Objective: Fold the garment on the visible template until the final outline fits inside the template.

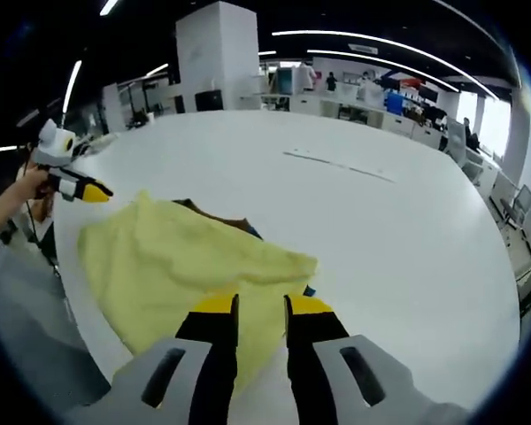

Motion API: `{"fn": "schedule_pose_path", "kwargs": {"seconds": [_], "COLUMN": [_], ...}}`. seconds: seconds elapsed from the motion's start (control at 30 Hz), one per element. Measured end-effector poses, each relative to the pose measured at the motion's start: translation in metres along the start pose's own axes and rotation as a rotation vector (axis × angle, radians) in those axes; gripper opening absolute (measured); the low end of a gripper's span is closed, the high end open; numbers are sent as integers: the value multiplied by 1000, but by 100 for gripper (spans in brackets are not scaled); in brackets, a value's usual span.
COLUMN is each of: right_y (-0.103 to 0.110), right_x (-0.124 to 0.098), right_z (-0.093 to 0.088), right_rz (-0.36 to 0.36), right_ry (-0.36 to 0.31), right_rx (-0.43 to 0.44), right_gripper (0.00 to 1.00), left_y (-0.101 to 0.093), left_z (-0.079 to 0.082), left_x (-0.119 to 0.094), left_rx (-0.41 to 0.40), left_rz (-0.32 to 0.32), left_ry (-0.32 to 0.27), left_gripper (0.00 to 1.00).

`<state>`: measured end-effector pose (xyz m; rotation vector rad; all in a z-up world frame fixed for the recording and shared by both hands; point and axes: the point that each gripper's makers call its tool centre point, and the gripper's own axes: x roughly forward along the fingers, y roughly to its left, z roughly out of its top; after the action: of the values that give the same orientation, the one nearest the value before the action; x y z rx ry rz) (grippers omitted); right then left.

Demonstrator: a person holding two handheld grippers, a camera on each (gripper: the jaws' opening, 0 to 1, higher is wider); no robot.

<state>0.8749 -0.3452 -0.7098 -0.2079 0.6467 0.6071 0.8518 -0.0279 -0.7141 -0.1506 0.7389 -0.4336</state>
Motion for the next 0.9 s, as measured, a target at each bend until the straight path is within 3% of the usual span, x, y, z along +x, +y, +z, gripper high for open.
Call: {"fn": "schedule_pose_path", "kwargs": {"seconds": [0.33, 0.7, 0.9], "right_y": [4, 20, 29], "right_x": [-23, -38, -39], "right_z": [-14, -52, -62], "right_rz": [-19, -3, 7], "right_ry": [13, 83, 105], "right_rx": [-20, -2, 9], "right_gripper": [20, 18, 18], "left_y": [0, -6, -11], "left_z": [-12, -42, -59], "left_x": [-23, -34, -38], "left_rx": [-14, -65, -44], "left_rz": [31, 64, 70], "left_ry": [-8, -2, 56], "left_gripper": [21, 20, 20]}}
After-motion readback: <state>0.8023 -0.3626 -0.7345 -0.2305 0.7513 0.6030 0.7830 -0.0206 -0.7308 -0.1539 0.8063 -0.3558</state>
